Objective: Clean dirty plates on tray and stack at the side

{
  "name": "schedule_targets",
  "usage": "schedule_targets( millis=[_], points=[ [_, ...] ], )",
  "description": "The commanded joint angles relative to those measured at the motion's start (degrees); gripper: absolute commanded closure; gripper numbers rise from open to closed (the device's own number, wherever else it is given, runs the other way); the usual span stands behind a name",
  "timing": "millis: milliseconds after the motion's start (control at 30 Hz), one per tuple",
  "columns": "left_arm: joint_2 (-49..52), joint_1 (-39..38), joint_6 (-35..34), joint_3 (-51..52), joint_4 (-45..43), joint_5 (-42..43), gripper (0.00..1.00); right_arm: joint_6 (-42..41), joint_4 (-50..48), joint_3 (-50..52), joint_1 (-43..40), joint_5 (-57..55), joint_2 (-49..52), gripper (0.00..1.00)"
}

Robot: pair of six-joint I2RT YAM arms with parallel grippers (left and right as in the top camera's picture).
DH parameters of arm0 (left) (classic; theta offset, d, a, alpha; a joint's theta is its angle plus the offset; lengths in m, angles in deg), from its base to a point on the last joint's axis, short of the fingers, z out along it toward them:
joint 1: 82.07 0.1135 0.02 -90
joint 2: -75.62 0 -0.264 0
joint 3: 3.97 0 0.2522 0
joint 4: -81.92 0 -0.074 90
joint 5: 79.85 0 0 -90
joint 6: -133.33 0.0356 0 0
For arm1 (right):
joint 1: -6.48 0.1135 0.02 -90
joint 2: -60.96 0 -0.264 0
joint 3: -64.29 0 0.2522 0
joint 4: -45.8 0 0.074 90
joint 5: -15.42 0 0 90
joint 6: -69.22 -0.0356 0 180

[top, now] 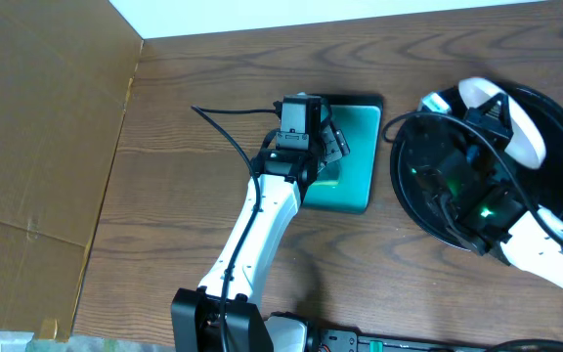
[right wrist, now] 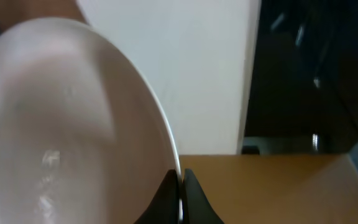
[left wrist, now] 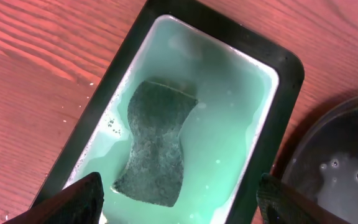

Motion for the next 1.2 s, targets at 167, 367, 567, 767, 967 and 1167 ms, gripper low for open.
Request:
schedule_targets(
  millis=[167,367,567,767,967,1167],
  points=[
    [-0.09,0.20,0.33,-0.28,0.26,-0.28,0.20,-21.64,5.88,-0.04,-2.71,2.23,-1.46,0.99],
    [-0.09,0.20,0.33,-0.28,0.26,-0.28,0.20,-21.35,8.55,-0.04,-3.39,7.89,-1.84,0.99],
    [-0.09,0.20,0.33,-0.28,0.26,-0.28,0.20,-39.89,13.86,-0.04,-8.13,10.51,-2.82,0.99],
    [-0.09,0.20,0.33,-0.28,0.26,-0.28,0.20,-57.11,22.29,-0.04,-18.67,41.94,-8.41,0.99],
    [-0.09,0.20,0.33,-0.28,0.26,-0.28,0.20,-65.64,23.45,-0.04,-34.36,61.16,-13.07,0.99],
    [-0.09,0.20,0.33,-0.28,0.26,-0.28,0.20,-71.60,26.58,-0.02,-50.97,63.06,-11.58,0.99]
  ],
)
